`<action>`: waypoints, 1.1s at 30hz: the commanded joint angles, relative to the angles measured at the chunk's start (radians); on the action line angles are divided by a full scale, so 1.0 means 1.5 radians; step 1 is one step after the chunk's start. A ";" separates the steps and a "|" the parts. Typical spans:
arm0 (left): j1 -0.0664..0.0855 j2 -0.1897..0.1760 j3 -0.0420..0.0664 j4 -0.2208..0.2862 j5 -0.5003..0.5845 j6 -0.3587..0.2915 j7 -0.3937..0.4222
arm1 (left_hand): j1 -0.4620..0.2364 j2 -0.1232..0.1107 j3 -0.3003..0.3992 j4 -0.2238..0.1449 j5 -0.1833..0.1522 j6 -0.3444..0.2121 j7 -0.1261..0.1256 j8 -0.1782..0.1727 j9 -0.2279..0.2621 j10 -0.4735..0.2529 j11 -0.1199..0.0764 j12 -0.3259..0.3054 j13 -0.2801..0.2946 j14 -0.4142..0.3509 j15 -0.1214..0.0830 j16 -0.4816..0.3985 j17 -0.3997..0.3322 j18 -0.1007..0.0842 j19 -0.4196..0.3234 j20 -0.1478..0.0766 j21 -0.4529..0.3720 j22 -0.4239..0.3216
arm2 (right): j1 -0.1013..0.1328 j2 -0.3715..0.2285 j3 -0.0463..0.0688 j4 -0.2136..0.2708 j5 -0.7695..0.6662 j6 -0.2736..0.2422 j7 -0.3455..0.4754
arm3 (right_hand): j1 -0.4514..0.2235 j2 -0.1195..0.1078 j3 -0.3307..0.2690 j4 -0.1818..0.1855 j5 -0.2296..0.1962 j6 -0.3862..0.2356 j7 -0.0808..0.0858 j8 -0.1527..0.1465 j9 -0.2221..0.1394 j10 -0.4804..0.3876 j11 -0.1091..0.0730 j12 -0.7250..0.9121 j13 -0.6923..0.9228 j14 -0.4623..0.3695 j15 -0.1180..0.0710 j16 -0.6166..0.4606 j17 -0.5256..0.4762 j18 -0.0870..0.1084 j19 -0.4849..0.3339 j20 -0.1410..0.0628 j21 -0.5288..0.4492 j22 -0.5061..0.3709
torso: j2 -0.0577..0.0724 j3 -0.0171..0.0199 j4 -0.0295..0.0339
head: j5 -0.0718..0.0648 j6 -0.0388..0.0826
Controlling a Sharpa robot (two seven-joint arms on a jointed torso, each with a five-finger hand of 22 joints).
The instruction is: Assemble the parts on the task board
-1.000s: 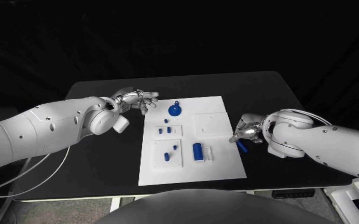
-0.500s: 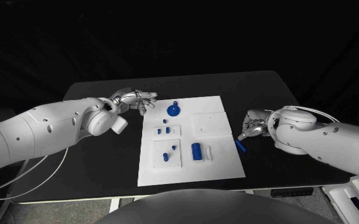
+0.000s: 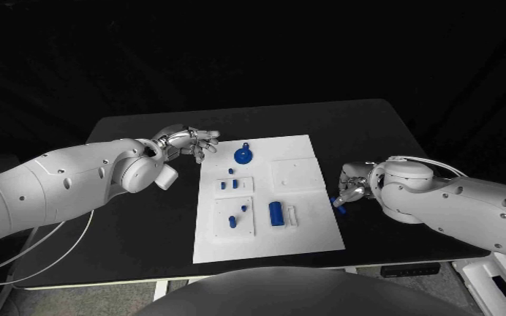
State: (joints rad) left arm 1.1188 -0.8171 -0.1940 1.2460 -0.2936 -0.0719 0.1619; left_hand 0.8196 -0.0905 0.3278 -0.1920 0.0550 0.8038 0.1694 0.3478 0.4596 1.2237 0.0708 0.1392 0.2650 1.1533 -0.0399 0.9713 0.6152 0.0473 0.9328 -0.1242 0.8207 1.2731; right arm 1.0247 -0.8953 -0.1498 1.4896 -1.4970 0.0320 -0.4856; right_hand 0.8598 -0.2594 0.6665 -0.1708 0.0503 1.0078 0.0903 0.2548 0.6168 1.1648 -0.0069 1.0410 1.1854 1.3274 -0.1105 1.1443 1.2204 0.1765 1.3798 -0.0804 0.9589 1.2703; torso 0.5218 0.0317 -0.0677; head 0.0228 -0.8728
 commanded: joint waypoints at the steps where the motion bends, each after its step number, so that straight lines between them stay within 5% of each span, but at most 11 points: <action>1: 0.000 0.001 0.001 0.001 -0.001 0.009 0.004 | 0.001 0.004 0.000 -0.003 -0.001 -0.005 0.001 0.003 -0.001 -0.004 0.000 0.002 0.001 -0.004 0.000 -0.003 0.001 0.040 0.002 -0.009 -0.004 0.001 | -0.004 0.002 -0.003 0.002 -0.012 0.028 -0.004 | 0.007 0.000 0.000 0.006 -0.001 -0.004 0.009 0.003 0.001 0.001 0.000 0.004 0.000 0.001 0.002 -0.002 0.000 0.057 -0.001 0.005 0.000 0.000 | 0.000 0.0001 -0.0008 | -0.001 0.000; 22: 0.000 0.002 0.001 0.000 -0.001 0.010 0.003 | 0.001 0.005 0.000 -0.004 -0.001 -0.005 0.001 0.003 -0.001 -0.005 0.000 0.002 0.001 -0.004 0.000 -0.004 0.001 0.040 0.002 -0.009 -0.004 0.001 | -0.025 0.031 -0.005 -0.037 -0.081 0.006 -0.012 | 0.035 0.030 0.015 0.004 -0.001 0.007 0.005 0.009 0.006 0.006 -0.004 0.003 -0.003 0.002 0.000 0.000 0.002 0.057 -0.002 0.010 0.003 0.001 | 0.001 0.0015 0.0001 | -0.004 0.000; 33: 0.000 0.000 0.001 0.001 -0.001 0.009 0.002 | 0.001 0.005 0.000 -0.004 -0.002 -0.005 0.001 0.003 -0.001 -0.005 0.000 0.002 0.001 -0.004 0.000 -0.004 0.001 0.040 0.002 -0.009 -0.005 0.001 | -0.032 0.038 -0.009 -0.041 -0.166 0.025 -0.028 | 0.041 0.021 0.021 0.000 -0.001 0.008 0.005 0.009 0.007 0.007 -0.004 0.002 -0.003 0.002 0.000 -0.001 0.001 0.057 -0.003 0.012 0.004 0.002 | 0.000 0.0005 -0.0008 | -0.004 0.000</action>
State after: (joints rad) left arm 1.1188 -0.8171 -0.1938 1.2454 -0.2939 -0.0713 0.1603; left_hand 0.8196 -0.0905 0.3277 -0.1919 0.0549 0.8038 0.1695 0.3477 0.4590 1.2238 0.0706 0.1392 0.2647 1.1533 -0.0399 0.9713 0.6158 0.0473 0.9383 -0.1265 0.8207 1.2733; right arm 0.9923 -0.8381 -0.1513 1.4386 -1.6575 0.0249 -0.4924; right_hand 0.9159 -0.2269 0.6944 -0.1683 0.0494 1.0188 0.0966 0.2706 0.9628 1.1688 -0.0107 1.0409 1.1814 1.3275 -0.1105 1.1442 1.2220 0.1766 1.3737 -0.0673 0.9592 1.2714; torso 0.5225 0.0335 -0.0678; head 0.0174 -0.8728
